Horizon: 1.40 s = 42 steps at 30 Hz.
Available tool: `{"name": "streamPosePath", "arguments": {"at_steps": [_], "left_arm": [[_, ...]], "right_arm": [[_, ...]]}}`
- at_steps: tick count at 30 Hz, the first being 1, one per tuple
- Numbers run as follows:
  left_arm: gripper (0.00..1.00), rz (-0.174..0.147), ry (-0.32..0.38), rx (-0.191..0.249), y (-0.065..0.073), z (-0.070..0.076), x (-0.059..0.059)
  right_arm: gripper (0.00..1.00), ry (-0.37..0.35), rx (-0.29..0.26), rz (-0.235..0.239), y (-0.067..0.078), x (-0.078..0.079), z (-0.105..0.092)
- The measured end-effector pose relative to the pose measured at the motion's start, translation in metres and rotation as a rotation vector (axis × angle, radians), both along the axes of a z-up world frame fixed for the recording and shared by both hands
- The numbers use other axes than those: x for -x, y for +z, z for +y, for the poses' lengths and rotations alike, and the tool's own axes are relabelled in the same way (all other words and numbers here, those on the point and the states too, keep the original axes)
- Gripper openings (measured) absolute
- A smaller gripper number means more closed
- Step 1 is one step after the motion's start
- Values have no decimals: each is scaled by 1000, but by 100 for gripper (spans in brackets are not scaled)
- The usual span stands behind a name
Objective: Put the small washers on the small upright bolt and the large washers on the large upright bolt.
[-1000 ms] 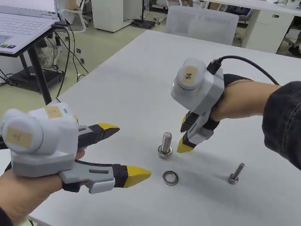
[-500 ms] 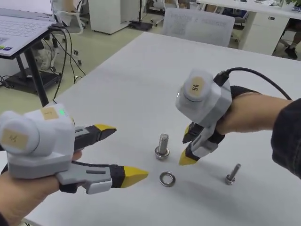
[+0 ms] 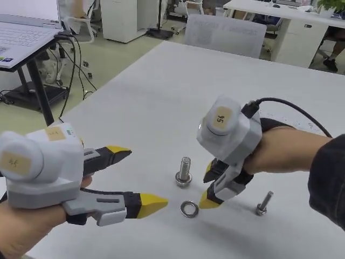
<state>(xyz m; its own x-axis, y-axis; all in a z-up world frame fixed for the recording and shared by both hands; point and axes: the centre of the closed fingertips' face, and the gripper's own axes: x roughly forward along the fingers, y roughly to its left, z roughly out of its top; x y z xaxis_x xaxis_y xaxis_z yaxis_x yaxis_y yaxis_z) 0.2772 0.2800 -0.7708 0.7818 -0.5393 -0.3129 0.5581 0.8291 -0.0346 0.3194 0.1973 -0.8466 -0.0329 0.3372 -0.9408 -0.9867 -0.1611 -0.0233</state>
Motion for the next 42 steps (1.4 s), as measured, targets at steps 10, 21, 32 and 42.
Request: {"name": "streamPosePath", "arguments": {"at_steps": [10, 21, 32, 42], "left_arm": [[74, -3, -3, 0, 2, -3, 1], [74, -4, -6, 0, 3, -2, 2], [74, -3, -4, -1, 3, -1, 5], [74, -2, -7, -2, 1, -1, 6]], "right_arm": [[36, 17, 22, 18, -12, 9, 5], [35, 38, 58, 33, -24, 16, 9], [34, 48, 72, 34, -29, 19, 10], [32, 69, 83, 18, -31, 20, 11]]}}
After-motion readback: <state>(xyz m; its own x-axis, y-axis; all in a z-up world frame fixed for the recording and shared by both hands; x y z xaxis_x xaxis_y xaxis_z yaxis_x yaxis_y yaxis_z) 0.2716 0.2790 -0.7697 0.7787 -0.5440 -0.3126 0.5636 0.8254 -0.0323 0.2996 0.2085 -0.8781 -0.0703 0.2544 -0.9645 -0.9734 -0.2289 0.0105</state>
